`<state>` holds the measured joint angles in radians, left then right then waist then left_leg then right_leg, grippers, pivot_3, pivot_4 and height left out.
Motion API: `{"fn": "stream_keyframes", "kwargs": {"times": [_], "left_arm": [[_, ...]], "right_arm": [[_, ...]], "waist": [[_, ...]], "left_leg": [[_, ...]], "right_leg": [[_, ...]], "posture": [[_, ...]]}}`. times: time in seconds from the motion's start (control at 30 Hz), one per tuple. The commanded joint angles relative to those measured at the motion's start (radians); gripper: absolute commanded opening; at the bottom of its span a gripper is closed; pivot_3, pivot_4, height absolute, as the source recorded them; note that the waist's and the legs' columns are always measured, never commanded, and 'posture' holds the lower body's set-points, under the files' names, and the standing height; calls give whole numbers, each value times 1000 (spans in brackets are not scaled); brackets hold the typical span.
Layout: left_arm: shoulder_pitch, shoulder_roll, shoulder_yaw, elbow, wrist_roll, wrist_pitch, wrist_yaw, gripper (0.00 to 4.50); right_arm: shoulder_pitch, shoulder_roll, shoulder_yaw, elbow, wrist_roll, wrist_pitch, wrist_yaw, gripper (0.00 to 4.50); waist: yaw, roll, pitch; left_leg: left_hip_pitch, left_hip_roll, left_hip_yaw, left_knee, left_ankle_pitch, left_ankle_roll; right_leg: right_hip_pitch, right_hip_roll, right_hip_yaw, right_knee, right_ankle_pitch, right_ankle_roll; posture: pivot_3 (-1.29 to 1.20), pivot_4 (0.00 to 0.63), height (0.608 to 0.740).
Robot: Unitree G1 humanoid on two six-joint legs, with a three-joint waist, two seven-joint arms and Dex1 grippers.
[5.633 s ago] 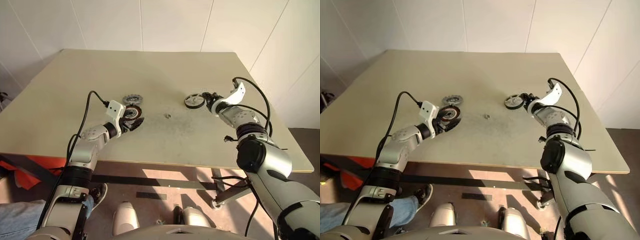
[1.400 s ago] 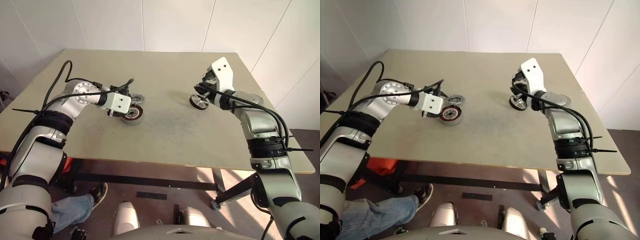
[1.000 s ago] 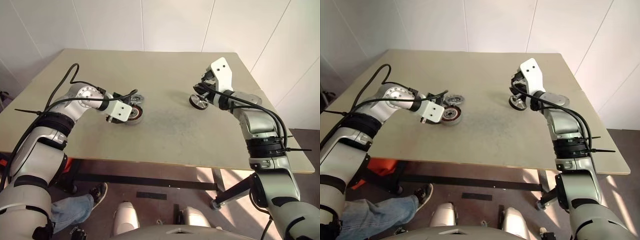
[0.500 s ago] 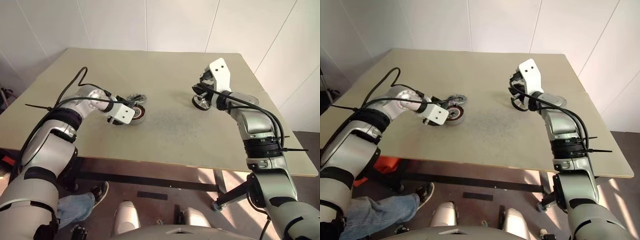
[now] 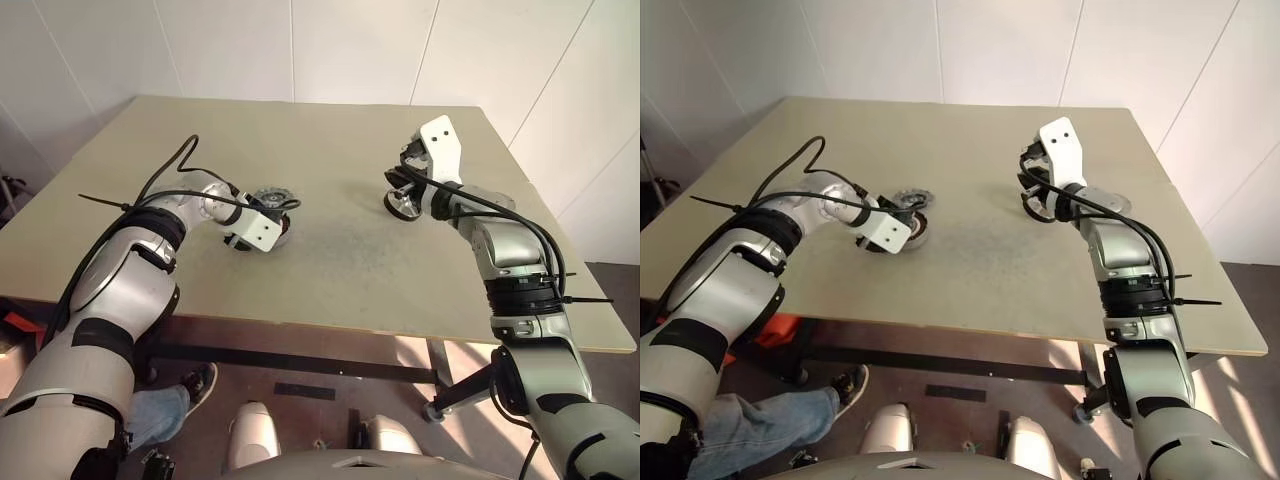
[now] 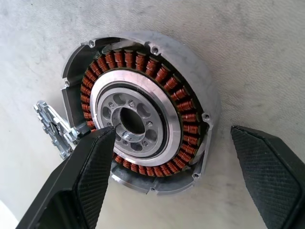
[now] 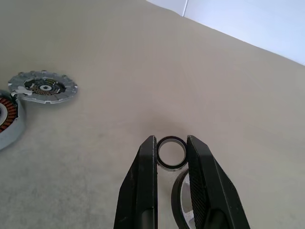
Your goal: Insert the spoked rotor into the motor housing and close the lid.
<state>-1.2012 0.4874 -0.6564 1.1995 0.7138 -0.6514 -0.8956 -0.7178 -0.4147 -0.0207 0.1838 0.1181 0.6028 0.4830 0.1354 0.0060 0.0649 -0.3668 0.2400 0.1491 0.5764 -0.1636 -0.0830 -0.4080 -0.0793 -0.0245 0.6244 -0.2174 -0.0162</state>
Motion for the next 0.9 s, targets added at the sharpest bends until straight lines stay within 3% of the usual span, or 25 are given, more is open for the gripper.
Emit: {"fn": "stream_keyframes", "kwargs": {"times": [0.03,0.1,0.23,0.63,0.77,0.9], "left_arm": [[-52,-2,-11,23,18,-4,-6,4060],[-61,-8,-18,37,22,-5,-23,3886],[-74,-25,-25,58,33,8,-20,2823],[-58,-72,-46,91,69,32,24,2823],[-48,-79,-60,109,85,56,22,1995],[-49,-82,-77,116,106,80,64,1984]], "right_arm": [[-44,4,-34,-3,12,0,-30,575],[-47,8,-38,0,13,0,-41,575],[-54,12,-45,9,15,5,-62,575],[-37,4,-52,-24,26,16,-71,575],[-39,0,-56,-24,27,15,-77,575],[-40,-3,-56,-23,30,12,-84,575]], "waist": [[0,0,0],[0,0,0],[2,0,0],[13,0,0],[16,0,0],[16,0,0]], "left_leg": [[0,0,0,0,0,0],[0,0,0,0,0,0],[0,0,0,0,0,0],[1,0,0,0,0,0],[3,0,0,0,0,0],[7,-1,0,0,0,-1]], "right_leg": [[0,0,0,0,0,0],[0,0,0,0,0,0],[0,0,0,0,0,0],[1,0,0,0,0,0],[3,-1,0,0,0,0],[6,-1,0,1,0,0]], "posture": [[0,0,740],[0,0,740],[0,0,740],[0,0,740],[0,0,740],[0,0,740]]}}
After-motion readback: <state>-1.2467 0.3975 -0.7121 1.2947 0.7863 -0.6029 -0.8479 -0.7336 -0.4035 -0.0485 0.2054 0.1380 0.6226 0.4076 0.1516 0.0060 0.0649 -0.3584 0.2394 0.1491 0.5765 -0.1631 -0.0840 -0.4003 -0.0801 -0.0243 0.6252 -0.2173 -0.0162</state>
